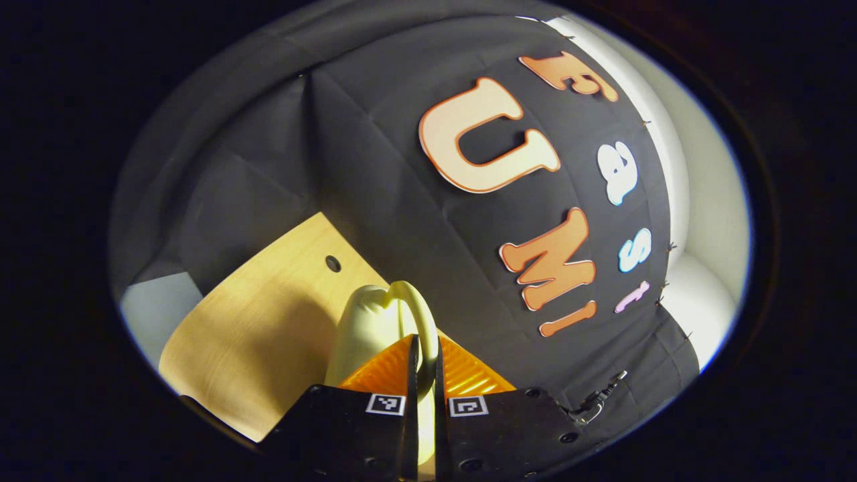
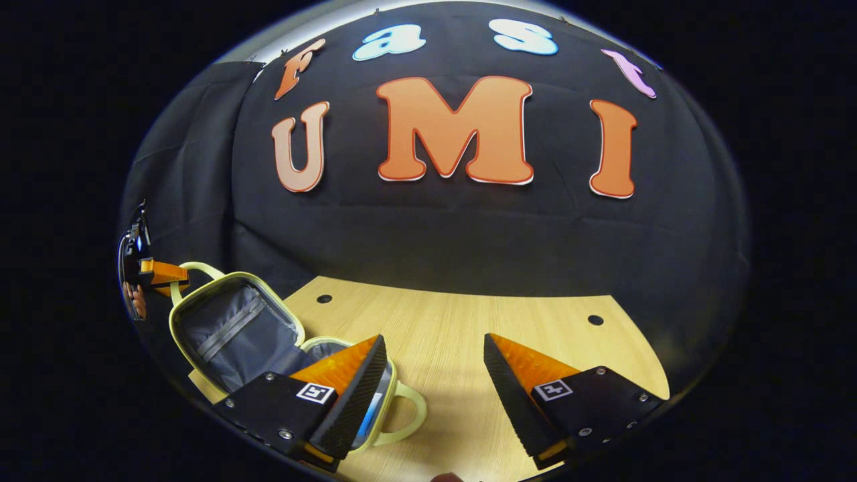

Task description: First open the suitcase, pack the skin care products into it, and then close the suitcase.

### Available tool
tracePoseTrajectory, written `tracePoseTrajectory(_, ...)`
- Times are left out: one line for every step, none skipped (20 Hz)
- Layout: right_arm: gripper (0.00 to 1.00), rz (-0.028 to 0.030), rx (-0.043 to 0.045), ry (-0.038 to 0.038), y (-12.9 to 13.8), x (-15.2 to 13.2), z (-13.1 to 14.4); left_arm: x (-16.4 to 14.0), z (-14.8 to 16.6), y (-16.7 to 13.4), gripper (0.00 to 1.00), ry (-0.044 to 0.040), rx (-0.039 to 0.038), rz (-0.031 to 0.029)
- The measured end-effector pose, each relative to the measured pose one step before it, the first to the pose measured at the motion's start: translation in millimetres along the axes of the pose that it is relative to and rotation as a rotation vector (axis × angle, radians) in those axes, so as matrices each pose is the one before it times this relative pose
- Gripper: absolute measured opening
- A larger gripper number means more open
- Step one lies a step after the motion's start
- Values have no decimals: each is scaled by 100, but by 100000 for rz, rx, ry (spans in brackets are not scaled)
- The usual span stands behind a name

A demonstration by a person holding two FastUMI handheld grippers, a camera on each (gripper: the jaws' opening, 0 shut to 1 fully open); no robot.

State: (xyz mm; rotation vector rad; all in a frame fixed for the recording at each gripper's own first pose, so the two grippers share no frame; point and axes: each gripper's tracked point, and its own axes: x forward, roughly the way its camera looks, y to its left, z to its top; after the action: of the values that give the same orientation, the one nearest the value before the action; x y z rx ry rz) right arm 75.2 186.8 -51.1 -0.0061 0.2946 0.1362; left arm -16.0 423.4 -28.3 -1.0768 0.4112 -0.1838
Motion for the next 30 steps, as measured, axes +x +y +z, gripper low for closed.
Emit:
tracePoseTrajectory(93,-213,43,-769,-416,-236,300,56,-561,-1120,10,1099,849,-1571)
tracePoseTrajectory(93,261,185,-892,-353,-181,347,379,-680,-1338,10,820,576,-1340)
tracePoseTrajectory(93,-474,-189,-1020,-390,-88,321,753,-806,-1489,10,1214,1167,-1621)
tracePoseTrajectory(93,-159,-532,-1132,-433,-308,243,555,-747,-1372,10,1213,1496,-1289)
tracePoseTrajectory(93,-371,-929,-1344,-388,-135,306,530,-845,-1140,10,1695,2291,-1462)
tracePoseTrajectory(93,261,-1153,-1827,-334,-192,479,735,-879,-1293,10,1693,2148,-1085)
tracePoseTrajectory(93,46,-1729,-1145,-351,-77,299,713,-579,-1114,10,1419,1405,-1341)
tracePoseTrajectory(93,77,-1642,-829,-453,-88,50,617,-610,-1077,10,1061,942,-1286)
tracePoseTrajectory(93,-37,-1366,-866,-343,-173,180,838,-826,-1020,10,1218,163,-1337)
tracePoseTrajectory(93,160,-989,-732,-310,-95,85,605,-734,-950,10,1153,49,-1197)
tracePoseTrajectory(93,354,-735,-326,-312,-10,42,940,-619,-632,10,689,-643,-970)
tracePoseTrajectory(93,145,-336,-504,-377,-104,61,801,-759,-779,10,955,-873,-1136)
tracePoseTrajectory(93,1015,37,-866,-141,-186,118,518,-606,-604,10,837,-1105,-1202)
tracePoseTrajectory(93,124,-5,-1059,-287,-122,33,503,-730,-480,10,962,1,-841)
tracePoseTrajectory(93,223,-244,-271,-314,-65,-98,705,-815,-104,10,900,-251,-362)
tracePoseTrajectory(93,-94,-562,260,-396,-67,-294,466,-817,-149,10,1574,460,-716)
tracePoseTrajectory(93,-75,-377,310,-423,-85,-243,617,-694,-128,10,1569,453,-185)
tracePoseTrajectory(93,146,-81,126,-282,-68,-132,807,-861,-492,10,1948,612,-318)
tracePoseTrajectory(94,-141,159,41,-412,-85,-110,1114,-979,-519,10,1661,286,-103)
tracePoseTrajectory(94,249,458,260,-308,-83,-208,847,-936,-447,10,1793,-257,-379)
tracePoseTrajectory(94,-142,398,290,-350,-75,-223,930,-1006,-448,10,1872,-250,-221)
tracePoseTrajectory(94,-42,411,397,-476,-40,-285,900,-931,-291,10,2080,-445,4)
tracePoseTrajectory(94,-67,309,386,-350,-87,-287,977,-898,-26,10,2270,-348,268)
tracePoseTrajectory(94,-409,312,311,-290,134,-45,942,-1003,-156,10,2440,125,388)
tracePoseTrajectory(94,125,357,485,-222,-65,-183,1001,-1009,46,10,2350,469,805)
tracePoseTrajectory(94,-487,349,403,-688,-212,-469,904,-852,33,10,2235,116,939)
tracePoseTrajectory(94,75,414,254,-425,-207,-256,635,-672,148,10,2490,380,1231)
tracePoseTrajectory(94,-90,228,629,-328,-146,-344,729,-780,160,10,2486,1527,1899)
tracePoseTrajectory(94,-25,190,334,-366,-76,-193,689,-828,30,10,2302,1671,1997)
tracePoseTrajectory(94,63,278,415,-169,-67,-209,431,-495,-135,10,1684,1717,1851)
